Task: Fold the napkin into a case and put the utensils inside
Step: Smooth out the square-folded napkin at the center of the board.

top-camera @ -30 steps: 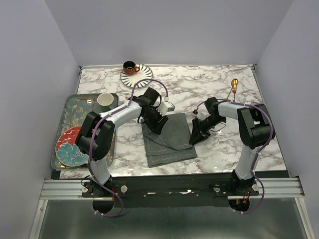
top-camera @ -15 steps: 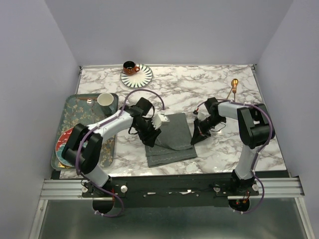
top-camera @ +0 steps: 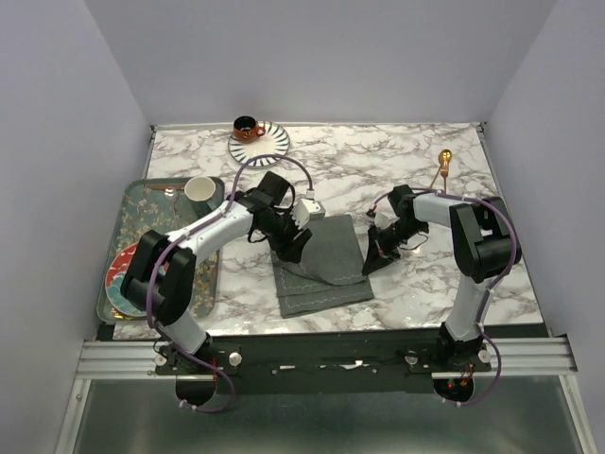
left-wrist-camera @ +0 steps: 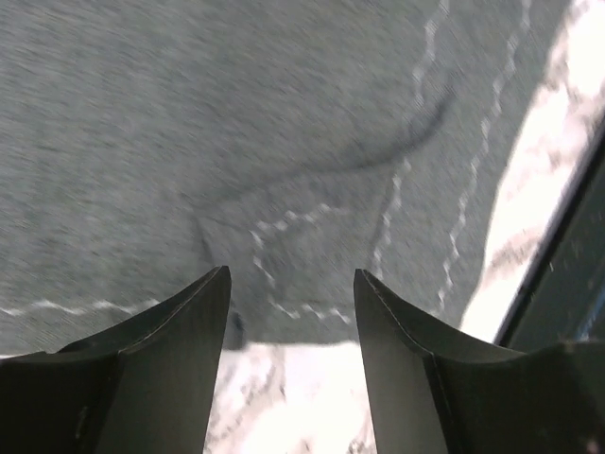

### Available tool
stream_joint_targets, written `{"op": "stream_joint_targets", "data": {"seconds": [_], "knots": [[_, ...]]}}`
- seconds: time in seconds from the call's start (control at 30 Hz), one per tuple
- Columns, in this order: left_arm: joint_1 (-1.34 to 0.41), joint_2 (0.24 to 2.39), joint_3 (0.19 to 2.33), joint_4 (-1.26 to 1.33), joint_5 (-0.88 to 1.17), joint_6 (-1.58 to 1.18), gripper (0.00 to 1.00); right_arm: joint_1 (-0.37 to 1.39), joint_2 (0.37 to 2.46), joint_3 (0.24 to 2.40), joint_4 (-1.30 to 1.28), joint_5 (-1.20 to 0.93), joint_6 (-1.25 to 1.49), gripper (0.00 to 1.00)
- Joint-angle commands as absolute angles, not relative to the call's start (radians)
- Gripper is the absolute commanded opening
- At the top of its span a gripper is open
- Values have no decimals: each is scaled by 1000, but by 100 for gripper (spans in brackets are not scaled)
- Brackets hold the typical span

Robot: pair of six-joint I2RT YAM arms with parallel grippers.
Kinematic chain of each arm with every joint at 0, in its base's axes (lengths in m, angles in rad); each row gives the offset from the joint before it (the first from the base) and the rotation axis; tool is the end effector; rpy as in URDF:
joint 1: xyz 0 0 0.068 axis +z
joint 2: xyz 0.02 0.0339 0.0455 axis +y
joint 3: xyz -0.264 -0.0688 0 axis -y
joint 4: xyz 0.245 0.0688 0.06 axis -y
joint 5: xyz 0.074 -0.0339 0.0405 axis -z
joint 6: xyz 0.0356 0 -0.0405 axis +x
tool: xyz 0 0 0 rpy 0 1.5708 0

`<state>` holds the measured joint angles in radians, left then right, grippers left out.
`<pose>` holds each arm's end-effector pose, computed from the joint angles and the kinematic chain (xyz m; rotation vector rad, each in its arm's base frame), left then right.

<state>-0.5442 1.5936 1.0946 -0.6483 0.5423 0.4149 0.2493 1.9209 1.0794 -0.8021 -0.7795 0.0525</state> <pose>0.2581 -0.1777 0.2176 1.3654 2.2817 -0.7732 0.2955 0.1011 0.1197 0.2291 -2.7388 -1.1009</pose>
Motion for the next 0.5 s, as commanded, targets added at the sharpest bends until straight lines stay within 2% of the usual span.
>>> {"op": "stream_joint_targets", "data": {"seconds": [0.0,0.17,0.47], "knots": [[-532,1710,1195,-604,535,322,68,255,1933,1104,-796,-753,48,1],[-534,1779,1210,-643,557,362,66,255,1936,1106,-795,-750,48,1],[-534,1697,1128,-778,662,524,61,255,1939,1106,-795,-738,48,1]]}}
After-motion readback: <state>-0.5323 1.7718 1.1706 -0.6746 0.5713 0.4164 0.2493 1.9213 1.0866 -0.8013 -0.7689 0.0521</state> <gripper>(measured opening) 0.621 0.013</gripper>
